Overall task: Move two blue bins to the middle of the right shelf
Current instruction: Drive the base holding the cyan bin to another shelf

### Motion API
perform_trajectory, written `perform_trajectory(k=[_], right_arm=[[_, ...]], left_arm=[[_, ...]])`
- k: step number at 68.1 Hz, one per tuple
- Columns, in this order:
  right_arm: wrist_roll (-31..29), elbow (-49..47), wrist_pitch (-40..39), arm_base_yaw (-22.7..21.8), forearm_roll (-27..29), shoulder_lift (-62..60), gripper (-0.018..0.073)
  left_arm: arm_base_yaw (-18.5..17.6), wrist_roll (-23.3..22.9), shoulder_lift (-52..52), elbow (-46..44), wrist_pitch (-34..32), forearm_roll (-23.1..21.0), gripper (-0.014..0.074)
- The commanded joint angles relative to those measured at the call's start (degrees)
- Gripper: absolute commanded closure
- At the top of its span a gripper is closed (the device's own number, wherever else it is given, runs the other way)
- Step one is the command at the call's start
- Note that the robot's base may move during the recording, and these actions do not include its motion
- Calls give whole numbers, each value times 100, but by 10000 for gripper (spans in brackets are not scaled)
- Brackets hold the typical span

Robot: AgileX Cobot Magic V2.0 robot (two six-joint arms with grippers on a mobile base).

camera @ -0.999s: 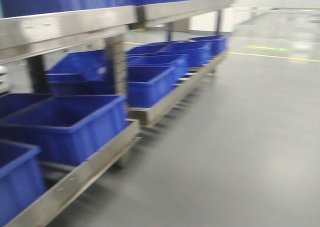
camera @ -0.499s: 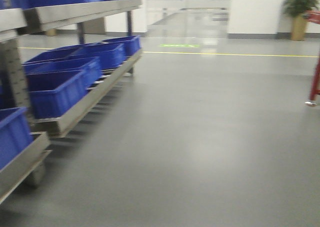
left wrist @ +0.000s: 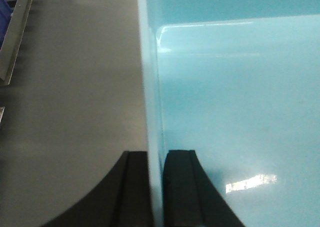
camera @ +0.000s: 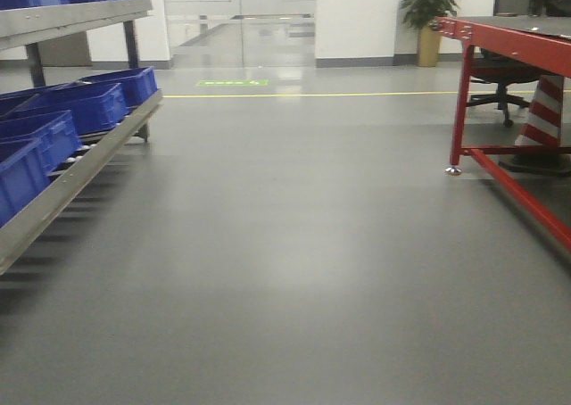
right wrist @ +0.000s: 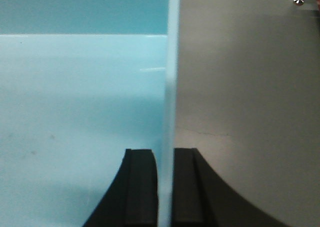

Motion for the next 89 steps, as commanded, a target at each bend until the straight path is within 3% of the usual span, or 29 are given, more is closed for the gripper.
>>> perform_trajectory(k=[1,89], right_arm=[[-61,-74,-77,-54,-405,-109,724],[-61,-74,-77,-54,-405,-109,724]], left_arm=[[37,37,-66,-12,225,577,707],[37,37,-66,-12,225,577,707]])
